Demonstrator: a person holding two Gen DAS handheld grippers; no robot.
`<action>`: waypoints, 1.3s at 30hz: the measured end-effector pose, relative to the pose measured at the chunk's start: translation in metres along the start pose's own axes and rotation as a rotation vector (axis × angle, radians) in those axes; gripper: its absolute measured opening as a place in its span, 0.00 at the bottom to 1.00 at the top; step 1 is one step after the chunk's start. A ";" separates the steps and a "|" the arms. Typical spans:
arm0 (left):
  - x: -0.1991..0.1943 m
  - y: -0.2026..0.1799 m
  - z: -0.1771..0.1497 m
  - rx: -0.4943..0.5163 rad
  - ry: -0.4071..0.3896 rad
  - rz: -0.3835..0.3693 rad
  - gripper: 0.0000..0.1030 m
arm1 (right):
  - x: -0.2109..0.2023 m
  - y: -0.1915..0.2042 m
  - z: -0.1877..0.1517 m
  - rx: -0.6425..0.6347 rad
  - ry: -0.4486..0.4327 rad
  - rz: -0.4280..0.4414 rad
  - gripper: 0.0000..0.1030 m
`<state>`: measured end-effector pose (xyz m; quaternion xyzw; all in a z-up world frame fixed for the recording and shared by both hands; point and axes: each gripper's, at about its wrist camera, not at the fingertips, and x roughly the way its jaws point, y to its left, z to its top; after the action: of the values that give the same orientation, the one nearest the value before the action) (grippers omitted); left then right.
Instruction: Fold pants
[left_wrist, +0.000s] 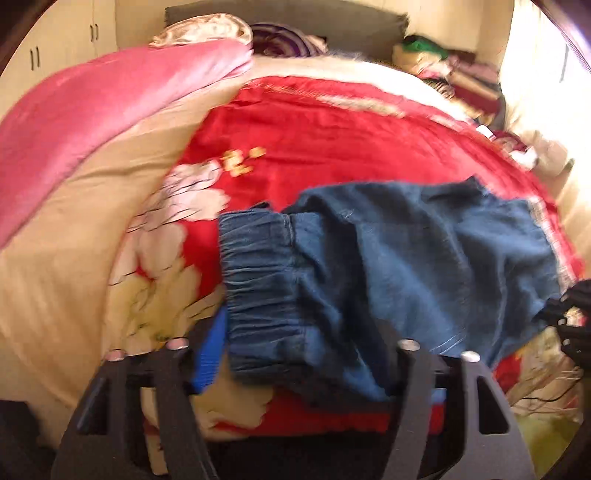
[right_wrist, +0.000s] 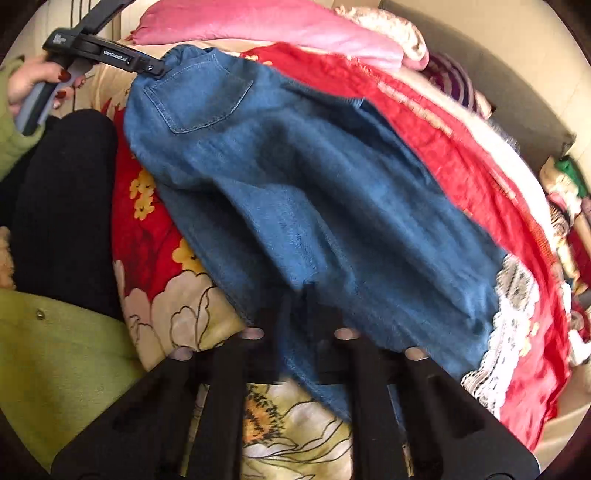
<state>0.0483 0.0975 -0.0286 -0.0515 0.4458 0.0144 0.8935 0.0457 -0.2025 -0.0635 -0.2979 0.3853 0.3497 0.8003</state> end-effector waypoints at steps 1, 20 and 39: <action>0.001 0.002 0.002 -0.006 -0.007 -0.007 0.44 | -0.003 0.000 0.000 0.005 -0.003 0.015 0.02; 0.009 0.032 0.014 -0.132 -0.076 -0.054 0.44 | -0.061 -0.061 -0.057 0.309 -0.110 -0.004 0.34; -0.062 0.011 0.046 -0.044 -0.211 -0.012 0.71 | -0.065 -0.135 -0.076 0.612 -0.150 -0.162 0.55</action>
<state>0.0471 0.1141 0.0472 -0.0720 0.3484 0.0240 0.9343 0.0911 -0.3584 -0.0215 -0.0464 0.3876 0.1739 0.9041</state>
